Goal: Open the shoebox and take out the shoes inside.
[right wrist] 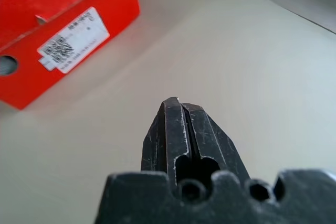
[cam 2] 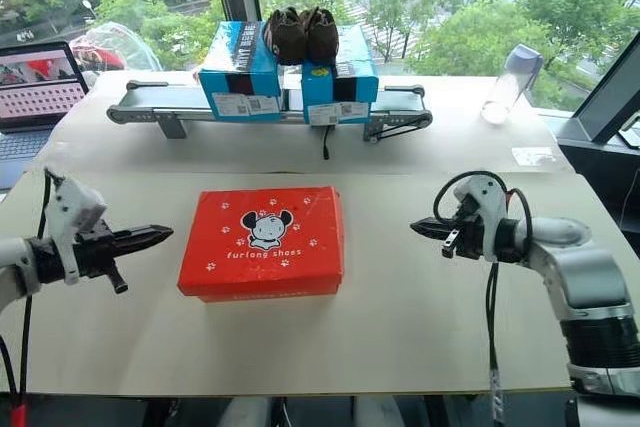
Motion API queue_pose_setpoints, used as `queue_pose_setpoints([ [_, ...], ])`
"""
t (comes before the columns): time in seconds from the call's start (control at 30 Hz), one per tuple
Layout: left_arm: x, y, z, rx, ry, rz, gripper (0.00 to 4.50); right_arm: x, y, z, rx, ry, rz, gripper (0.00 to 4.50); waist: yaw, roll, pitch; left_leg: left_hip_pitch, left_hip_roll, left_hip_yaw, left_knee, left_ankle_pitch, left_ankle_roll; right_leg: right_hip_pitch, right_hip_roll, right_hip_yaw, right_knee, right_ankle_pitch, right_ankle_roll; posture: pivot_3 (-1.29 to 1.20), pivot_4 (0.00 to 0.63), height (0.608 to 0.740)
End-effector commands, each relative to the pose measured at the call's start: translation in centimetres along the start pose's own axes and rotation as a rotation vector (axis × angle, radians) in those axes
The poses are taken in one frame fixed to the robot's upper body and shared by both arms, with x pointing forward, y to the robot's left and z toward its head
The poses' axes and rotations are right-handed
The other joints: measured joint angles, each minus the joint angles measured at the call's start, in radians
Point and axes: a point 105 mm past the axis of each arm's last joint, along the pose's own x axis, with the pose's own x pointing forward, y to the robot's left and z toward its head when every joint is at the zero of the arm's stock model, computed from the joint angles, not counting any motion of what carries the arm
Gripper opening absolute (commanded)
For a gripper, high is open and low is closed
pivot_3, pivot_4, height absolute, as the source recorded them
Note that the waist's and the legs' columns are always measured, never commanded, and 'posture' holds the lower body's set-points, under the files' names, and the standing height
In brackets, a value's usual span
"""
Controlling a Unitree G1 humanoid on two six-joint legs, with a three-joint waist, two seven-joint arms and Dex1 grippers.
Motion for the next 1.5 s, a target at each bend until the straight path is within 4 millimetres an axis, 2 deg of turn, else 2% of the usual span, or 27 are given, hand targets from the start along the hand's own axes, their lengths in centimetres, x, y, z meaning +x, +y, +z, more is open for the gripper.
queue_pose_setpoints([
  [0.03, -2.1, 0.0, 4.3, 0.081, -0.102, -0.059, 0.00, -0.1, 2.1, 2.6, -0.024, -0.041, 0.114, 0.05, -0.002, 0.000, 0.000, -0.001, 0.000, 0.000, 0.000, 0.000, 0.000, 0.000, 0.000, 0.000, 0.001, 0.000, 0.000, 0.00, 0.150, 0.740],
  [0.13, -3.0, -0.8, 6.2, 0.086, -0.114, -0.135, 0.68, 0.3, 3.5, 3.0, -0.022, -0.025, 0.176, 0.00, -0.003, 0.000, 0.000, -0.002, 0.000, 0.000, 0.001, 0.000, 0.000, -0.001, 0.000, 0.000, 0.001, 0.000, 0.001, 0.00, 0.150, 0.740],
  [0.27, -3.5, -3.2, 7.1, 0.122, -0.037, -0.268, 2.16, 0.7, 4.8, 3.2, -0.053, 0.007, 0.226, 0.00, -0.001, 0.000, 0.001, -0.002, 0.000, 0.000, 0.001, 0.000, 0.000, -0.002, 0.000, 0.000, 0.001, -0.004, 0.007, 0.00, 0.150, 0.740],
  [0.43, -4.6, -4.8, 8.6, 0.178, 0.050, -0.354, 4.00, 0.6, 5.5, 2.6, -0.095, 0.057, 0.260, 0.00, 0.001, 0.000, 0.001, -0.003, 0.000, 0.000, 0.002, 0.000, 0.000, -0.002, 0.000, 0.000, 0.001, -0.004, 0.007, 0.00, 0.150, 0.740],
  [0.5, -5.0, -5.5, 8.8, 0.203, 0.085, -0.393, 4.43, 0.7, 5.8, 2.1, -0.101, 0.073, 0.276, 0.00, 0.000, 0.000, 0.002, -0.003, 0.000, 0.000, 0.002, 0.000, 0.000, -0.002, 0.000, 0.000, 0.001, -0.004, 0.007, 0.00, 0.150, 0.740],
  [0.73, -4.9, -5.6, 10.6, 0.251, 0.049, -0.387, 4.43, 3.2, 6.8, -0.4, -0.061, 0.143, 0.353, 0.00, -0.001, -0.001, 0.002, -0.002, 0.001, 0.000, 0.002, 0.000, 0.000, -0.002, 0.001, 0.000, 0.001, -0.004, 0.006, 0.00, 0.150, 0.740],
  [0.8, -5.3, -5.5, 11.1, 0.254, 0.051, -0.386, 4.43, 4.6, 6.9, -1.2, -0.065, 0.152, 0.368, 0.00, -0.003, -0.001, 0.002, -0.002, 0.001, 0.000, 0.002, 0.000, 0.000, -0.002, 0.001, 0.000, 0.001, -0.004, 0.007, 0.00, 0.150, 0.740],
  [0.97, -5.6, -5.1, 11.1, 0.258, 0.073, -0.367, 4.43, 5.9, 8.0, -1.9, -0.059, 0.130, 0.442, 0.00, -0.002, 0.000, 0.003, -0.003, 0.001, 0.000, 0.002, 0.000, 0.000, -0.003, 0.002, 0.000, 0.001, -0.004, 0.007, 0.00, 0.150, 0.740],
  [1.2, -6.0, -4.6, 10.3, 0.242, 0.101, -0.339, 4.43, 5.7, 9.1, 1.9, 0.035, -0.010, 0.524, 0.00, -0.002, 0.000, 0.003, -0.003, 0.002, 0.000, 0.003, 0.000, 0.000, -0.002, 0.003, 0.000, 0.002, -0.004, 0.006, 0.00, 0.150, 0.740],
  [1.3, -6.2, -4.5, 9.1, 0.242, 0.163, -0.331, 4.43, 4.9, 9.6, 4.7, 0.084, -0.087, 0.584, 0.00, -0.005, 0.000, 0.004, -0.003, 0.002, 0.000, 0.003, 0.000, 0.000, -0.003, 0.003, 0.000, 0.002, -0.004, 0.006, 0.00, 0.150, 0.740],
  [1.5, -6.6, -4.4, 9.0, 0.251, 0.160, -0.309, 4.43, 3.4, 9.4, 10.0, 0.157, -0.244, 0.666, 0.00, -0.002, 0.000, 0.004, -0.003, 0.005, 0.000, 0.003, 0.000, 0.000, -0.003, 0.006, 0.000, 0.002, -0.003, 0.005, 0.00, 0.150, 0.740],
])
